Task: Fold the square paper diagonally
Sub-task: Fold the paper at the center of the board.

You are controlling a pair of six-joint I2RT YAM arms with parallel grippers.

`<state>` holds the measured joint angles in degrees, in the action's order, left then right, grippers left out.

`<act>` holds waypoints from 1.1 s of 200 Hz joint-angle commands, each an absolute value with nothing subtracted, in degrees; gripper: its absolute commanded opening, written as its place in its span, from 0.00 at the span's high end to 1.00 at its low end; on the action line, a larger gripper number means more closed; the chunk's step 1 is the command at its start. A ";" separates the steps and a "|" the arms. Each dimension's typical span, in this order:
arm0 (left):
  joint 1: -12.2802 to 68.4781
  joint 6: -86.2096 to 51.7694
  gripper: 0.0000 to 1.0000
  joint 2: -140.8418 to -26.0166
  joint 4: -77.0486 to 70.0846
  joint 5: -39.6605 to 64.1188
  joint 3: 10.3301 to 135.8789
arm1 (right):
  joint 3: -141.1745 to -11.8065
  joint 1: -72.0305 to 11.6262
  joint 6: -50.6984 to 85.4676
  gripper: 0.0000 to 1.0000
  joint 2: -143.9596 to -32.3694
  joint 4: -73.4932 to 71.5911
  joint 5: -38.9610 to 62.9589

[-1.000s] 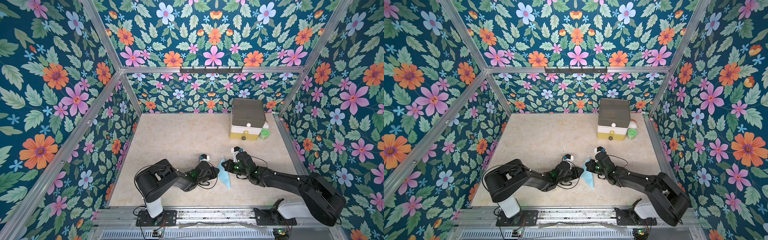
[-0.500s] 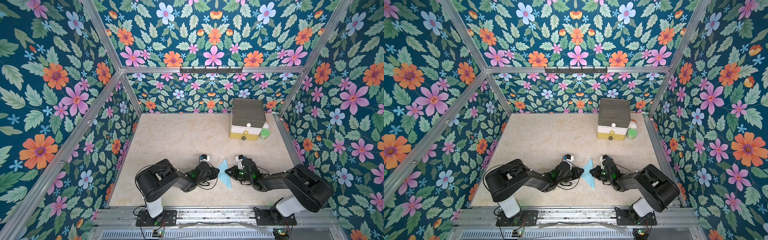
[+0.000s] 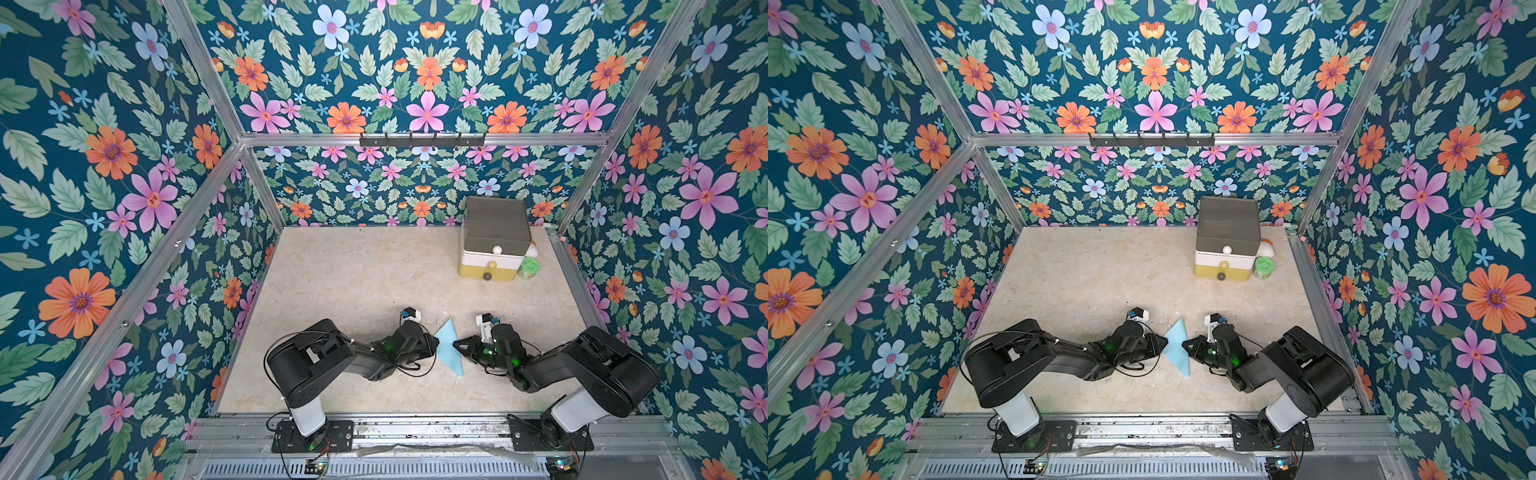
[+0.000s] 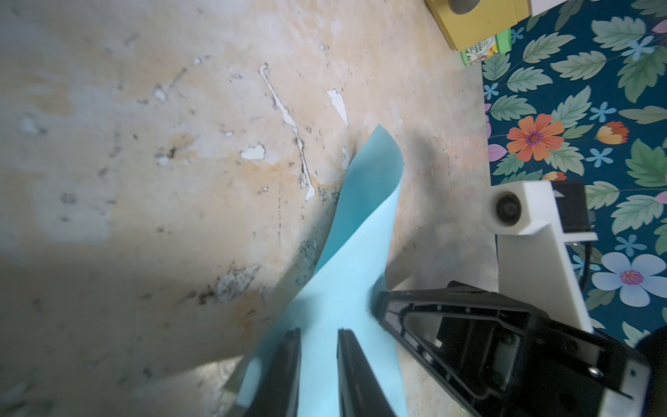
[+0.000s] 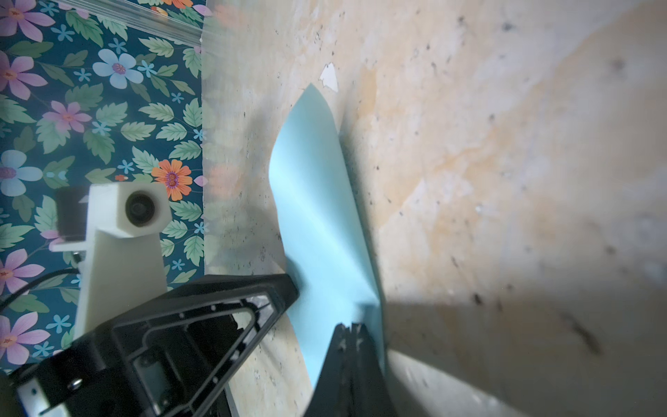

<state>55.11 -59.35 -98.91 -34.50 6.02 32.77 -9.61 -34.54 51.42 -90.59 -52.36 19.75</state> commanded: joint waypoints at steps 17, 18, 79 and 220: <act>55.45 -55.98 0.74 -97.37 -22.08 5.39 39.75 | -7.94 -34.54 52.12 0.99 -91.85 -48.23 18.42; 55.46 -55.89 0.74 -97.38 -21.90 5.42 40.00 | -7.92 -34.54 52.12 0.99 -91.85 -48.24 18.44; 56.06 -56.11 0.75 -104.25 -23.52 9.07 48.51 | -7.62 -34.54 51.42 1.00 -92.63 -48.34 18.45; 55.63 -58.53 0.85 -115.02 -24.78 5.99 50.94 | -8.09 -34.55 49.70 1.00 -93.07 -46.19 18.19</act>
<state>55.94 -58.46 -113.51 -31.38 10.68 51.29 -8.43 -34.50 51.05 -92.99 -57.01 20.08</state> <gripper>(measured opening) 0.175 0.069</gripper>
